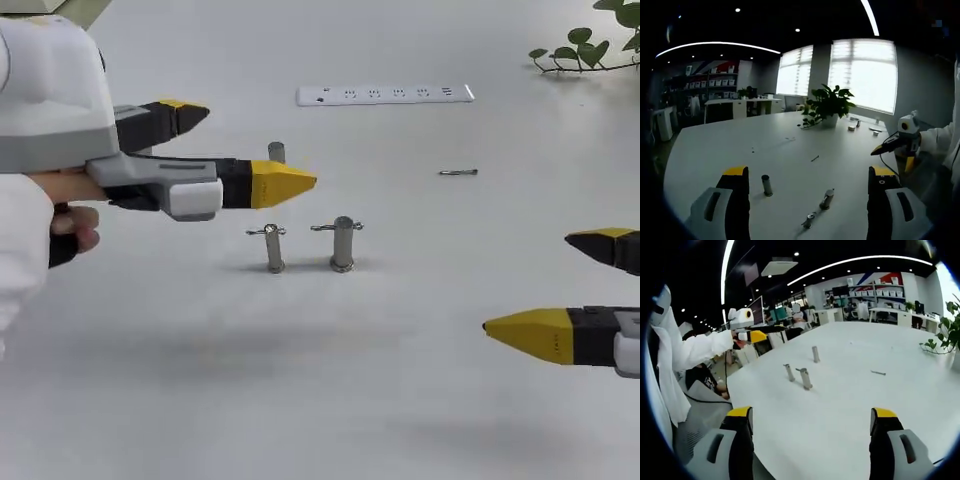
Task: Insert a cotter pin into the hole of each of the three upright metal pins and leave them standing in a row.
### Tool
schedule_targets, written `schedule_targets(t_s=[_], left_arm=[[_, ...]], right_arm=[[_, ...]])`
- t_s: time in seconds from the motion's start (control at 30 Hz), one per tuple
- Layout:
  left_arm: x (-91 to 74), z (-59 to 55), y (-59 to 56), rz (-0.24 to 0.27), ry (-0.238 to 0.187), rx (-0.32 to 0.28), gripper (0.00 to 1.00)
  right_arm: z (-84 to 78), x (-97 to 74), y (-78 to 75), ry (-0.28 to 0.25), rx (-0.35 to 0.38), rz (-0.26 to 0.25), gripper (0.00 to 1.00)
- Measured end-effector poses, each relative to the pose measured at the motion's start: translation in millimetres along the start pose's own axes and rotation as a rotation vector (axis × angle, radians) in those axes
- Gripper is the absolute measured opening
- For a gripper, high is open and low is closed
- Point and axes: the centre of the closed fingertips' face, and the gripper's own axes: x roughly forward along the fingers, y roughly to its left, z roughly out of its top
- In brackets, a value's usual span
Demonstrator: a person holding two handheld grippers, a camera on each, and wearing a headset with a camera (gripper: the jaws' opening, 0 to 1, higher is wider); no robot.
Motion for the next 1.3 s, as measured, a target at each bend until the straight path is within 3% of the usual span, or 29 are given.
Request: schedule_targets(t_s=[0.1, 0.27, 0.53, 0.77, 0.93, 1.3], left_arm=[[12.1, 4.5, 11.4, -0.004, 0.004, 0.03, 0.96], [28.7, -1.2, 22.7, -0.005, 0.038, 0.041, 0.9], [51.3, -22.6, 53.1, 0.027, 0.092, 0.032, 0.7], [61.4, -44.7, 70.8, 0.061, 0.149, 0.053, 0.54], [66.9, -59.6, 78.1, 0.064, 0.181, 0.058, 0.42], [81.5, -80.6, 84.7, 0.063, 0.217, 0.047, 0.31]], right_arm=[[-1.4, -2.8, -3.1, 0.0, 0.009, -0.013, 0.95], [-5.5, -3.9, -4.9, 0.007, 0.028, -0.023, 0.94], [-11.3, -2.8, -7.0, 0.022, 0.052, -0.034, 0.92], [-13.8, -1.1, -9.8, 0.033, 0.066, -0.042, 0.91], [-20.2, 1.8, -12.5, 0.051, 0.078, -0.046, 0.91], [-30.5, 5.0, -14.1, 0.081, 0.101, -0.053, 0.9]])
